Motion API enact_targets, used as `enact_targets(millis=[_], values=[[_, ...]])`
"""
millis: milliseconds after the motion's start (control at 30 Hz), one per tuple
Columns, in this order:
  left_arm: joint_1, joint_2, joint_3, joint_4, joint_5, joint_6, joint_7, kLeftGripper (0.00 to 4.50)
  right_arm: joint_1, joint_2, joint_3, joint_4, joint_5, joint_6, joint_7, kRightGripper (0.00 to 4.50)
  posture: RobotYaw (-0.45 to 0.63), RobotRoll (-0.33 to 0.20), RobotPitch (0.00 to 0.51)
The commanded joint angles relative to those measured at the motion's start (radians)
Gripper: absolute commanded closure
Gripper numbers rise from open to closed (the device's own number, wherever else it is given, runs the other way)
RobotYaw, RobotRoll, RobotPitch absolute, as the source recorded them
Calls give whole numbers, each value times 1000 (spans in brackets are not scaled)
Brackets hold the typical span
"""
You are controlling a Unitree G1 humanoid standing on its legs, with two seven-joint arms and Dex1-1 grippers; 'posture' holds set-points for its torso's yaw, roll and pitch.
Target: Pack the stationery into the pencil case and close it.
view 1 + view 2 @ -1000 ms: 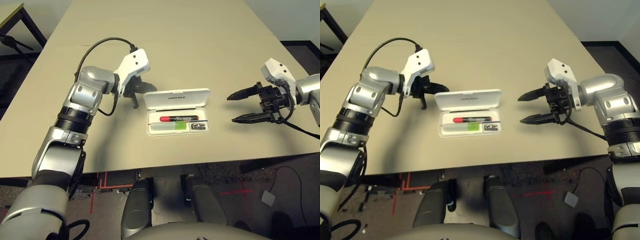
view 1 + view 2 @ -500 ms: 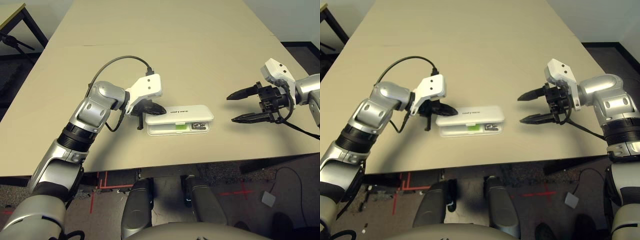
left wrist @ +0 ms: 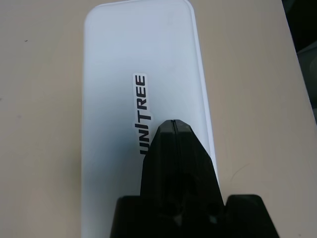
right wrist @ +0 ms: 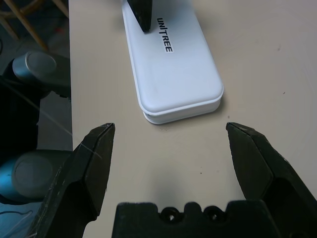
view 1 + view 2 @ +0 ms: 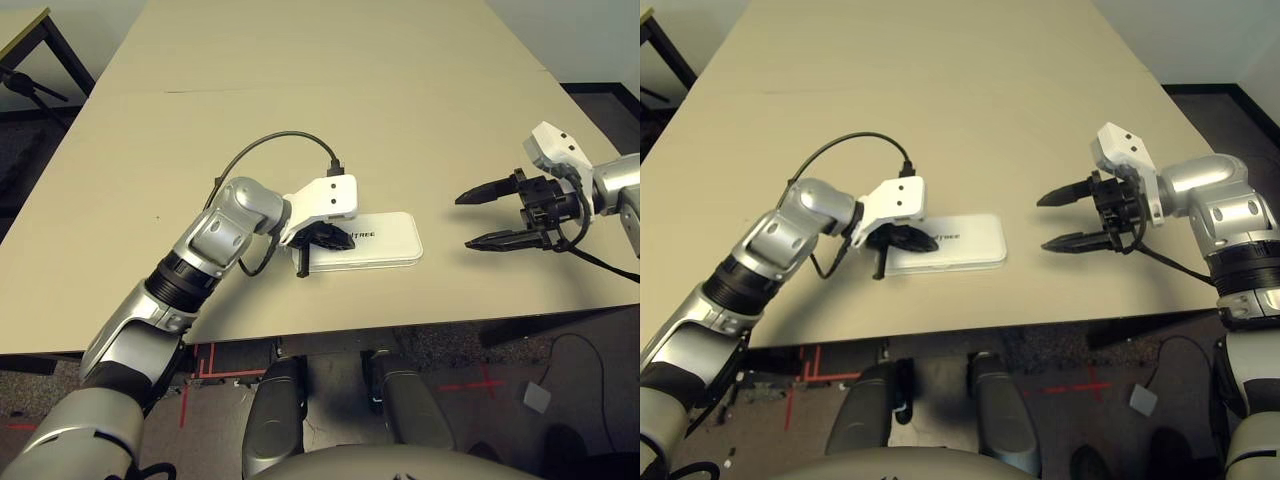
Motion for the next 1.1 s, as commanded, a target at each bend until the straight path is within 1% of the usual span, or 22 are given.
enact_targets(millis=[33,133,167,267,400,433,533,600,667,700,767,800,867,933,1000,1100], values=[[17,7,-75,3,66,12,14,4484,15,-9,-24,-19,9,6,4,0,-70,0,171],[13,4,-92,17,90,73,39,4484,17,-5,-26,-20,7,6,4,0,-71,0,172],[11,-3,-88,22,87,73,46,4484,17,-3,-27,-20,6,6,4,0,-71,0,172],[6,-33,-52,10,33,98,39,4484,15,6,-32,-19,0,6,4,0,-72,0,171],[17,-44,-11,-26,-14,109,29,4484,20,23,-43,-25,-9,11,4,0,-69,0,168],[20,-47,6,-38,-33,132,32,4484,21,27,-48,-26,-11,13,4,0,-71,0,168],[40,-55,96,-78,-104,213,66,3904,35,41,-67,-35,-10,32,-18,0,-68,0,169],[62,-56,164,-95,-133,229,106,3197,44,55,-82,-40,-12,65,-70,0,-65,0,166],[94,-62,244,-103,-152,219,167,2499,43,84,-104,-32,-26,124,-180,0,-58,0,164],[113,-72,288,-106,-164,210,202,2036,46,100,-118,-27,-38,129,-236,0,-54,0,163],[155,-119,399,-100,-173,163,322,1299,59,143,-170,-20,-25,124,-321,0,-49,0,162],[173,-143,449,-88,-161,131,399,844,64,170,-204,-14,-9,137,-369,0,-47,0,162],[198,-181,541,-57,-148,84,529,91,79,218,-261,-9,9,152,-462,0,-38,0,163],[220,-199,613,-30,-135,13,634,13,103,267,-306,-18,21,145,-537,0,-34,0,164],[236,-201,652,-11,-120,-63,707,13,120,306,-339,-22,19,128,-609,0,-30,0,165],[255,-200,748,35,-119,-159,824,13,146,385,-407,-6,-7,58,-794,0,-20,0,159]])
